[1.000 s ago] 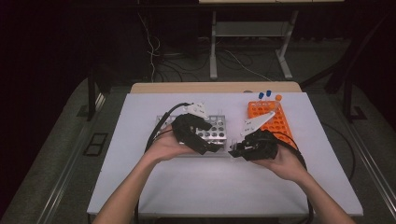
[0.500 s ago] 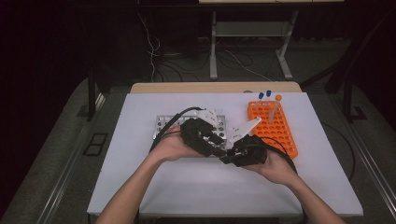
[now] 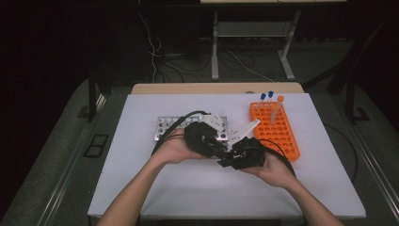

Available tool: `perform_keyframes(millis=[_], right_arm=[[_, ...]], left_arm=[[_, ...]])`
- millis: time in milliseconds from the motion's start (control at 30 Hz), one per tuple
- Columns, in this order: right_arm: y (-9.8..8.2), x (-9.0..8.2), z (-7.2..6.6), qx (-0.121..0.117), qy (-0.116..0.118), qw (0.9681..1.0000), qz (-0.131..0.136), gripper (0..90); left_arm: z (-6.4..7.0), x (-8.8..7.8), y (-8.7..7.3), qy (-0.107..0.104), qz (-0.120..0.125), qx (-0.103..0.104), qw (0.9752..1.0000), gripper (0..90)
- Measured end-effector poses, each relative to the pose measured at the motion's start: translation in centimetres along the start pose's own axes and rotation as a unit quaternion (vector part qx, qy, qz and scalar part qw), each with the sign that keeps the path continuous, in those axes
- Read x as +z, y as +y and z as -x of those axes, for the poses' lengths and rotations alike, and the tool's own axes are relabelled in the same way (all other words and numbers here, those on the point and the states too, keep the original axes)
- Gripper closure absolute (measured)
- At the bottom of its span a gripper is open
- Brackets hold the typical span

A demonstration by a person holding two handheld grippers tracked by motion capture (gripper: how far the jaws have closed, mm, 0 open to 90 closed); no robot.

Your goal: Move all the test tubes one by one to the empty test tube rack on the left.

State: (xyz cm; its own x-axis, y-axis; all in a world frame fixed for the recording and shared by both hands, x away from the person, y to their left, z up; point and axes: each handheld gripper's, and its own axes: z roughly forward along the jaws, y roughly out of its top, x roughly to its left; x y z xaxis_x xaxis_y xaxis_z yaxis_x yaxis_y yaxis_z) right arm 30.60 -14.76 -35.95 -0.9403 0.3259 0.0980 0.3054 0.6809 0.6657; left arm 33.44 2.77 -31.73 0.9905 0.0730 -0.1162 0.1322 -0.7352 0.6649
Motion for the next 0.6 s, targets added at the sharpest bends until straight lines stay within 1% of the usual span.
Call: perform_keyframes(millis=[133,300,400,500,533,600], right_arm=[[-0.1,0.0,0.0,0.004,0.001,1.0,0.002,74.9],[-0.1,-0.1,0.0,0.009,0.001,0.9999,0.007,74.1],[-0.2,-0.4,0.3,0.016,0.003,0.9998,0.011,68.1],[-0.4,-0.8,0.4,0.023,-0.004,0.9996,0.016,63.2],[-0.5,-1.0,0.5,0.023,-0.007,0.9996,0.017,61.2],[-0.8,-1.4,0.6,0.03,-0.011,0.9992,0.024,57.0]], left_arm=[[-0.1,0.0,0.0,-0.003,-0.001,0.0,1.0,74.1],[0.0,-0.1,0.2,0.0,0.002,0.002,1.0,74.5],[-0.1,-0.4,0.4,0.004,0.004,0.004,1.0,74.5],[-0.2,-0.7,0.5,0.008,0.006,0.001,1.0,74.5],[-0.4,-0.9,0.5,0.01,0.006,0.001,0.9999,74.5],[-0.6,-1.3,0.6,0.017,0.01,-0.003,0.9998,74.5]])
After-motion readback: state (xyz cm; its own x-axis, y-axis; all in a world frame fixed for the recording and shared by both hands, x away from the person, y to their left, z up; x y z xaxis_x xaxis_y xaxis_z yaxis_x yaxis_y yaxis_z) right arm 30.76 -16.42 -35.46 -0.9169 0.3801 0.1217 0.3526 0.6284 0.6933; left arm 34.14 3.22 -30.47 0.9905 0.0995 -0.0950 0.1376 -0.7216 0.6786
